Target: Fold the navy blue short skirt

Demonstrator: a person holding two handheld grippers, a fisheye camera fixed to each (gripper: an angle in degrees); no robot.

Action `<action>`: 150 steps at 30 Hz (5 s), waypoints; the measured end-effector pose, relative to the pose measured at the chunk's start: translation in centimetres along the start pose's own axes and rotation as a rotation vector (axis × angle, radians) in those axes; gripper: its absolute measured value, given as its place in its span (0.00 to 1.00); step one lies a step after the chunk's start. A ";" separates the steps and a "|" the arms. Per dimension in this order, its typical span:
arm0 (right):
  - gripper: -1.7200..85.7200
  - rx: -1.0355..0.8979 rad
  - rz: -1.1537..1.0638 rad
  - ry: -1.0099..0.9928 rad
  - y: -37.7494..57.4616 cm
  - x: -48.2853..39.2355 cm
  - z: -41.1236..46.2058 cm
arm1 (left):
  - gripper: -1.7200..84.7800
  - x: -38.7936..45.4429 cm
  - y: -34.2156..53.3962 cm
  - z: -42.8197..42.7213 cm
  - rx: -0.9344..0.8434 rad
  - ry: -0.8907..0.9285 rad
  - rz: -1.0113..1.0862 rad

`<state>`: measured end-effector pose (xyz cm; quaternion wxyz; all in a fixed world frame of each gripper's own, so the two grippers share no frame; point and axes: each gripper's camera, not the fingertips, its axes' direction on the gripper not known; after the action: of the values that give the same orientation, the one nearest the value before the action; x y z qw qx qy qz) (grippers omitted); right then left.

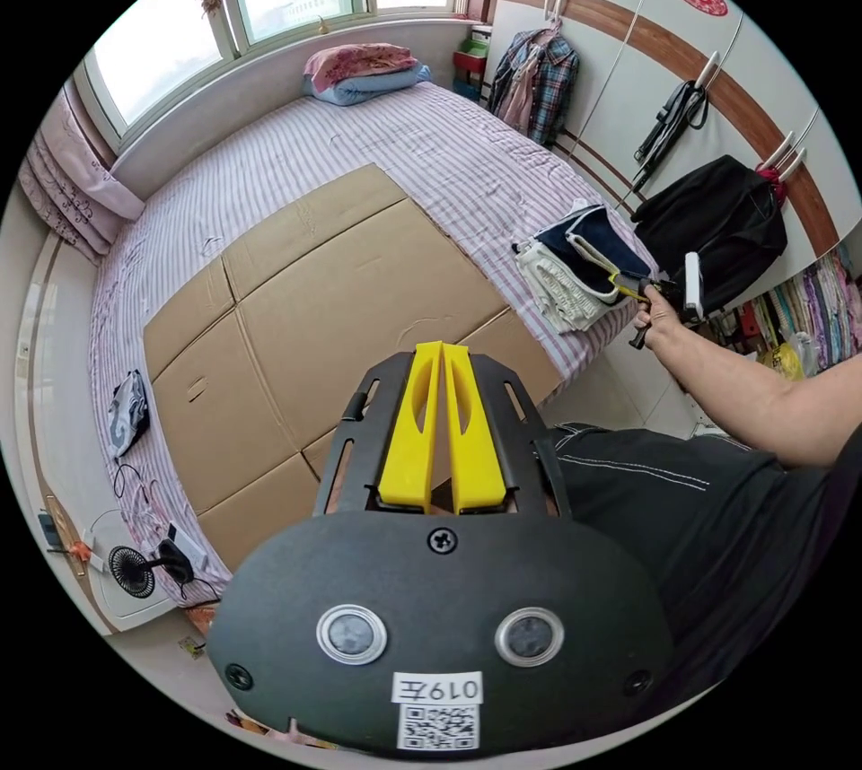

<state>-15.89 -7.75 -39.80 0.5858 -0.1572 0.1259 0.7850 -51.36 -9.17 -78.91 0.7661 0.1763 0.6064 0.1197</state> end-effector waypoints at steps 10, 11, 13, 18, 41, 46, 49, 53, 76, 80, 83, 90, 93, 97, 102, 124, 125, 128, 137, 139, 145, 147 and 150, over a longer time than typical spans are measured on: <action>0.05 0.122 -0.410 -0.218 8.2 -6.2 -10.9 | 0.04 -3.3 3.4 -2.3 0.134 0.077 -0.029; 0.05 0.110 -0.507 -0.288 9.4 -7.8 -12.7 | 0.04 -3.3 3.3 -2.6 0.154 0.081 -0.018; 0.05 0.072 -0.688 -0.362 11.7 -11.1 -15.4 | 0.05 -3.3 2.6 -3.8 0.222 0.103 0.038; 0.05 -0.123 -1.121 -0.615 21.7 -21.5 -19.7 | 0.10 -3.9 0.9 -8.5 0.414 0.121 0.165; 0.02 -0.537 -1.104 -0.793 53.2 -44.3 13.0 | 0.17 -5.0 16.3 -18.7 0.572 -0.396 0.336; 0.03 -0.455 -1.258 -0.737 53.4 -44.6 19.6 | 0.09 -7.5 14.7 -19.8 0.596 -0.464 0.254; 0.04 -0.409 -1.371 -0.690 53.0 -43.9 24.7 | 0.06 -10.9 13.8 -22.0 0.593 -0.359 0.223; 0.05 -0.447 -1.439 -0.722 52.0 -41.9 34.1 | 0.05 -16.6 12.8 -25.2 0.596 -0.165 0.118; 0.24 -0.335 -1.533 -0.553 46.9 -27.8 74.9 | 0.03 -26.1 16.0 -42.2 0.725 -0.073 0.003; 0.27 -0.197 -1.646 -0.582 49.4 -26.6 77.0 | 0.03 -26.9 15.9 -42.8 0.710 -0.090 -0.069; 0.28 -0.111 -1.745 -0.559 51.8 -25.1 78.5 | 0.03 -28.0 15.8 -43.1 0.682 -0.142 -0.170; 0.27 -0.026 -1.916 -0.479 55.8 -21.4 83.1 | 0.03 -31.6 17.4 -44.5 0.693 -0.143 -0.367; 0.26 -0.033 -1.990 -0.452 56.4 -21.0 85.9 | 0.03 -33.2 18.7 -45.5 0.753 -0.105 -0.442; 0.26 0.093 -2.001 -0.358 55.4 -21.2 89.5 | 0.03 -33.6 19.6 -47.1 0.815 -0.098 -0.451; 0.26 0.378 -1.998 -0.213 53.5 -23.6 93.2 | 0.03 -33.7 19.9 -48.6 0.851 -0.115 -0.432; 0.09 0.188 -1.220 -0.458 -4.1 -39.6 81.2 | 0.04 -48.4 31.4 -35.6 0.490 0.010 -0.373; 0.09 0.198 -1.218 -0.405 -6.5 -40.8 80.6 | 0.04 -48.1 31.7 -34.6 0.473 0.040 -0.345; 0.09 0.215 -1.214 -0.357 -13.1 -45.3 78.8 | 0.04 -46.5 32.7 -28.9 0.356 0.306 -0.243; 0.09 -0.028 -1.613 -0.121 -12.3 -77.7 88.3 | 0.04 -55.0 36.5 -18.0 0.386 0.782 -0.438; 0.09 -0.077 -1.691 -0.067 -8.7 -83.7 93.0 | 0.04 -60.8 40.0 -15.7 0.397 0.759 -0.571; 0.09 -0.402 -1.741 0.069 1.5 -95.1 114.8 | 0.04 -76.6 51.7 -5.0 0.261 0.512 -0.940; 0.09 -0.484 -1.732 0.115 3.7 -97.1 121.2 | 0.04 -80.6 54.7 -1.4 0.205 0.456 -0.989; 0.09 -0.546 -1.727 0.111 5.0 -99.7 125.0 | 0.04 -86.3 58.6 4.0 0.137 0.416 -1.034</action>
<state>-6.71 -49.13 114.48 0.9061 -0.3679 -0.1981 0.0667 -66.08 9.35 22.80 0.5760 -0.1219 0.7588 -0.2787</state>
